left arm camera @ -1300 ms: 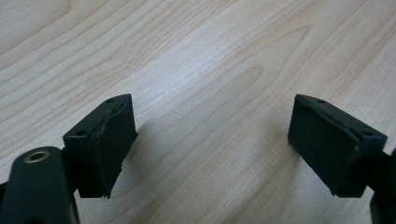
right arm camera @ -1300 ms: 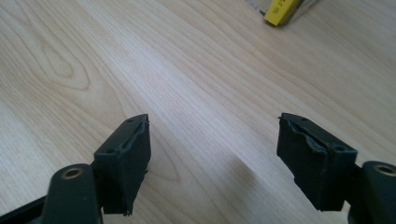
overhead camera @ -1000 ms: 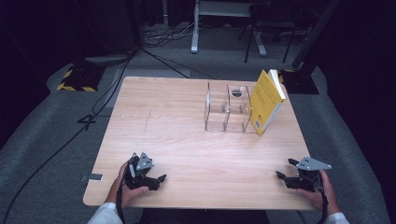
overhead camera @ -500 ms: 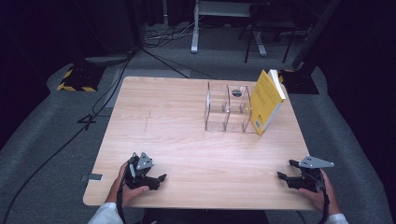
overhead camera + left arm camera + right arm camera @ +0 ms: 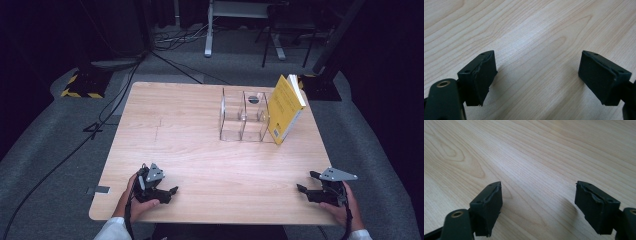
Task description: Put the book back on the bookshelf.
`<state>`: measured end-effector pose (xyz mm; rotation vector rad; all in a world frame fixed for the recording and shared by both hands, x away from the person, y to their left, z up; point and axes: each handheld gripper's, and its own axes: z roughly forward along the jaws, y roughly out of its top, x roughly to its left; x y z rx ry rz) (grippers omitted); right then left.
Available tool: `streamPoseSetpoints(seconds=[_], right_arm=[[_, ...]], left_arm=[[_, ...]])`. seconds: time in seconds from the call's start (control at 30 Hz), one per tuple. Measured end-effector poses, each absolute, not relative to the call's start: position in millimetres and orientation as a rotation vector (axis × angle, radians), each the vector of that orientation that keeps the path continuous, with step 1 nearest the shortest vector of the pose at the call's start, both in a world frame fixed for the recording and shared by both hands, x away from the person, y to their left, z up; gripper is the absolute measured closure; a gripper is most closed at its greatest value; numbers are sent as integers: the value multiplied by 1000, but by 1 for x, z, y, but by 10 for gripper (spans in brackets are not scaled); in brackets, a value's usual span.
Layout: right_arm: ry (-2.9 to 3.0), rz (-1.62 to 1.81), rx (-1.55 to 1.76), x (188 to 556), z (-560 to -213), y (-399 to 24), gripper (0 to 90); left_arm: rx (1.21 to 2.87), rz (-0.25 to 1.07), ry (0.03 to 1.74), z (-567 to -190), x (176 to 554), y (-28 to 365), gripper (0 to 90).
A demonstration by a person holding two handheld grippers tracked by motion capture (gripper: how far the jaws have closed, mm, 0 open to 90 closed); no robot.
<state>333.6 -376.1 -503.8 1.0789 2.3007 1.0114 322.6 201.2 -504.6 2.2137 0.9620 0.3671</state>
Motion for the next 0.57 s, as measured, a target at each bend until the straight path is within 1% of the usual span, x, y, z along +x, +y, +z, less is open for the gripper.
streamPoseSetpoints(seconds=[0.57], right_arm=[[2294, 1005, 1061, 333, -504, -376, 228]], left_arm=[[2204, 366, 973, -505, 325, 201, 153]])
